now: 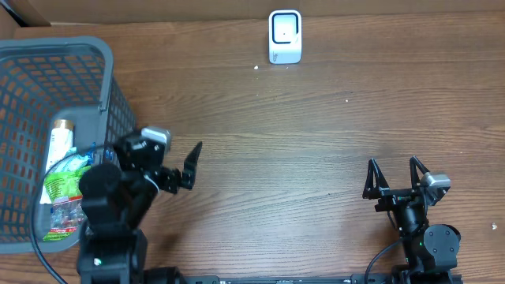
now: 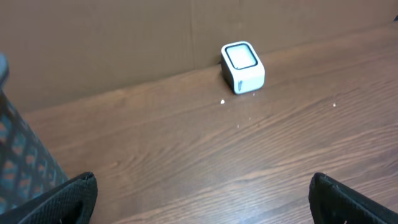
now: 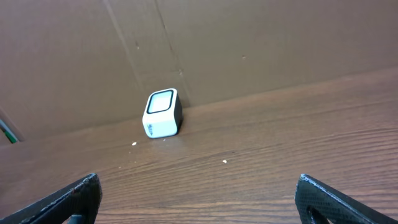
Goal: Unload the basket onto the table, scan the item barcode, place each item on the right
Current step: 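Reach the left gripper into the basket and grasp the green snack bag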
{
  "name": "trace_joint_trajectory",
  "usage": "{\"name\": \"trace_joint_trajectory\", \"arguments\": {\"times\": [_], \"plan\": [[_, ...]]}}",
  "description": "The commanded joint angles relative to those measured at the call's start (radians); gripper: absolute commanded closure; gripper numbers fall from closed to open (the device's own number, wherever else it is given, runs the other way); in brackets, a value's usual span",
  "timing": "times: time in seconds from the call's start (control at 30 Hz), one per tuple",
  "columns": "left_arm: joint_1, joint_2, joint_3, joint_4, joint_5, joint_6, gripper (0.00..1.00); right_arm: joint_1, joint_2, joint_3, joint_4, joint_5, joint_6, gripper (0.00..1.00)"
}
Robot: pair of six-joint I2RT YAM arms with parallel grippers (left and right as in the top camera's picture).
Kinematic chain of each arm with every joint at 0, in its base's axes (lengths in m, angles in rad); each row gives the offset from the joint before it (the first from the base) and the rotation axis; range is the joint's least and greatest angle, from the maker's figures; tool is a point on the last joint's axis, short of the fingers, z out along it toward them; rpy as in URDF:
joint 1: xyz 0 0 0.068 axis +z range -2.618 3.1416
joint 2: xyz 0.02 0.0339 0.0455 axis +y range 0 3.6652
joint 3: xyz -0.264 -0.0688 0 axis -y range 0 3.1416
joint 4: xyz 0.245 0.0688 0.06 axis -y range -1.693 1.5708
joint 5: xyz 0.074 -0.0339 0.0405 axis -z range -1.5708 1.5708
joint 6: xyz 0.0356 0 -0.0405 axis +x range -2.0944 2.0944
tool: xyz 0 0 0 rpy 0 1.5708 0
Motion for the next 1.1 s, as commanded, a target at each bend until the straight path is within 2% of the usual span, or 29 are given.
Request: {"name": "trace_joint_trajectory", "arguments": {"times": [0.0, 0.13, 0.27, 0.37, 0.43, 0.57, 0.7, 0.77, 1.07], "plan": [[0.004, 0.080, 0.164, -0.056, 0.045, -0.007, 0.00, 0.003, -0.008, -0.011, 0.003, 0.006, 0.000, 0.00], [0.004, 0.238, 0.421, -0.244, 0.045, -0.001, 0.00, 0.003, -0.008, -0.011, 0.003, 0.006, 0.000, 0.00], [0.005, 0.473, 0.787, -0.603, 0.053, 0.024, 0.00, 0.003, -0.008, -0.011, 0.003, 0.006, 0.000, 0.00], [0.005, 0.571, 0.946, -0.744, 0.038, 0.024, 0.00, 0.003, -0.008, -0.011, 0.003, 0.006, 0.000, 0.00], [0.004, 0.631, 0.990, -0.826, 0.155, 0.024, 0.00, 0.003, -0.008, -0.011, 0.003, 0.006, 0.000, 0.00], [0.005, 0.641, 0.991, -0.822, 0.161, 0.014, 0.00, 0.003, -0.008, -0.011, 0.003, 0.006, 0.000, 0.00], [0.026, 0.642, 1.016, -0.810, 0.005, -0.168, 0.00, 0.003, -0.008, -0.011, 0.003, 0.006, 0.000, 0.00], [0.045, 0.643, 1.029, -0.816, -0.050, -0.221, 0.00, 0.003, -0.008, -0.011, 0.003, 0.006, 0.000, 0.00], [0.243, 0.682, 1.044, -0.861, -0.202, -0.327, 0.00, 0.003, -0.008, -0.011, 0.003, 0.006, 0.000, 0.00]]}}
